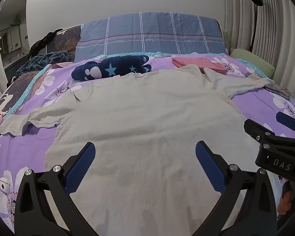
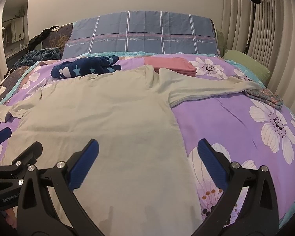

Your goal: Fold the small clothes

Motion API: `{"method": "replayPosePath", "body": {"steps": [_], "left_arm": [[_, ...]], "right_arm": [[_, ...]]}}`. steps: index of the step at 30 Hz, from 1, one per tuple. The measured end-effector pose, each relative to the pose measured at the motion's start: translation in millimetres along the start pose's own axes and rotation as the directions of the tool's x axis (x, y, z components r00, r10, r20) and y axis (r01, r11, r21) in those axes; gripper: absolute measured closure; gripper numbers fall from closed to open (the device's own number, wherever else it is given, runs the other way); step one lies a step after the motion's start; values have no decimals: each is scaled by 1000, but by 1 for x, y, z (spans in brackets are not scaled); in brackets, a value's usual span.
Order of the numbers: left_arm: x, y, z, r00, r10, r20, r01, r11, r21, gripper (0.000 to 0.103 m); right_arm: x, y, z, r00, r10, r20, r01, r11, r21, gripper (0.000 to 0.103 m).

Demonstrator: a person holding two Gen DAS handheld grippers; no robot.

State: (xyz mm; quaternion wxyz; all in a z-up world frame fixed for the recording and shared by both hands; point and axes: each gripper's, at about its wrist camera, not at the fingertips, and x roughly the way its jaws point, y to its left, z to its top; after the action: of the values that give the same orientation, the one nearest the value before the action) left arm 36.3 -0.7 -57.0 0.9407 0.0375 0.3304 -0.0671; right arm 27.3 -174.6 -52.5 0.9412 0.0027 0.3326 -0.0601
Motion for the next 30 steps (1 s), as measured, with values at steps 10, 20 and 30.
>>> {"method": "replayPosePath", "body": {"steps": [10,20,30], "left_arm": [[-4,-2,2,1000,-7,10,7,1000,10,1],[-4,-2,2,1000,-11,8,11,1000,3,1],[1,12,1,1000,-25,-4,24,999,-32,1]], "right_arm": [[-4,-3,4,1000,0,25,0,1000,8,2],[-6,1,7,999,-8,42,8,1000,-2,2],[0,5,13,999,-17,31,18,1000,-23,2]]}}
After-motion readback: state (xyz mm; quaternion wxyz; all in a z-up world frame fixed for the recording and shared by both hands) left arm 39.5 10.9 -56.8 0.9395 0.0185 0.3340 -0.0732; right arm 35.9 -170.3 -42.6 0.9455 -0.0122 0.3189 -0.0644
